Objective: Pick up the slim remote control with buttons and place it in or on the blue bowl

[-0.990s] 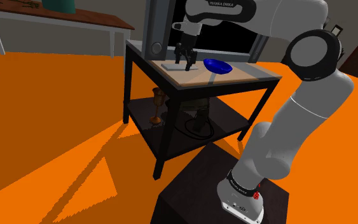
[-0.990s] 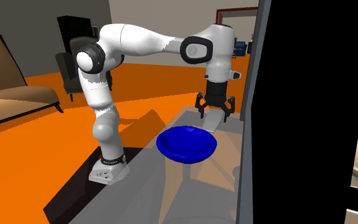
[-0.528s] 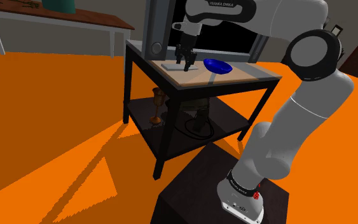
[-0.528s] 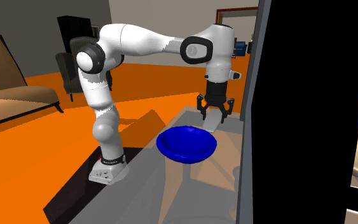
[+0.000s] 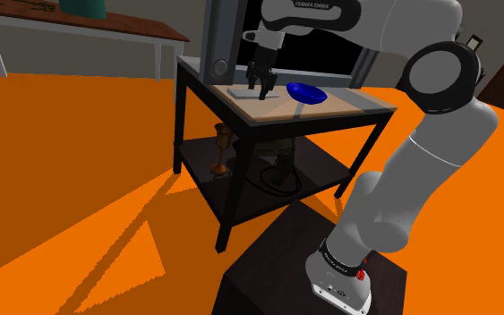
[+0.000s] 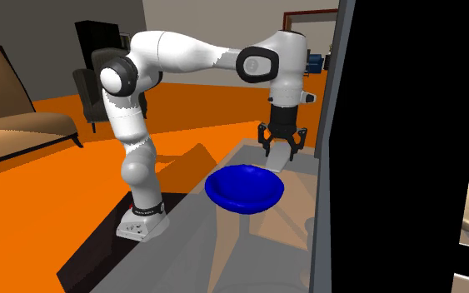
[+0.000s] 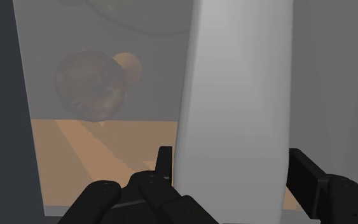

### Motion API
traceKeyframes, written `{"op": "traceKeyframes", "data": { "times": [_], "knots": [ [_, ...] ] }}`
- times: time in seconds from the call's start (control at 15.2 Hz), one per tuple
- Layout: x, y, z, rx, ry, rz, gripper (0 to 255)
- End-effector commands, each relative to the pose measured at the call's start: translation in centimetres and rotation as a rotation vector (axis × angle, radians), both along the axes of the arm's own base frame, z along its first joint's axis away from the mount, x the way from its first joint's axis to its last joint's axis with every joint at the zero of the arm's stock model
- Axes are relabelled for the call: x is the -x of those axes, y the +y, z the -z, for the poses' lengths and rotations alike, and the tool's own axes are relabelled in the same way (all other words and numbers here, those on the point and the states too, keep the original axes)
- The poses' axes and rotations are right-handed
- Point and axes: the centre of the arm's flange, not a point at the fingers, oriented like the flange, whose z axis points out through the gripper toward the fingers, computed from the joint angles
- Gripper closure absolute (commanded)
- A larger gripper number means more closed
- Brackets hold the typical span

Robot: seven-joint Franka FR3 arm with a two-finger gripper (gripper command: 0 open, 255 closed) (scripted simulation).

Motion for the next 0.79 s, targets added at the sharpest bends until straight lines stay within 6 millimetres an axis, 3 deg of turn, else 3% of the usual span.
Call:
{"op": "traceKeyframes", "data": {
  "times": [0.0, 0.73],
  "knots": [
    [0.0, 0.0, -0.8, 0.000, 0.000, 0.000, 255],
    [0.0, 0.0, -6.6, 0.000, 0.000, 0.000, 255]
  ]
}}
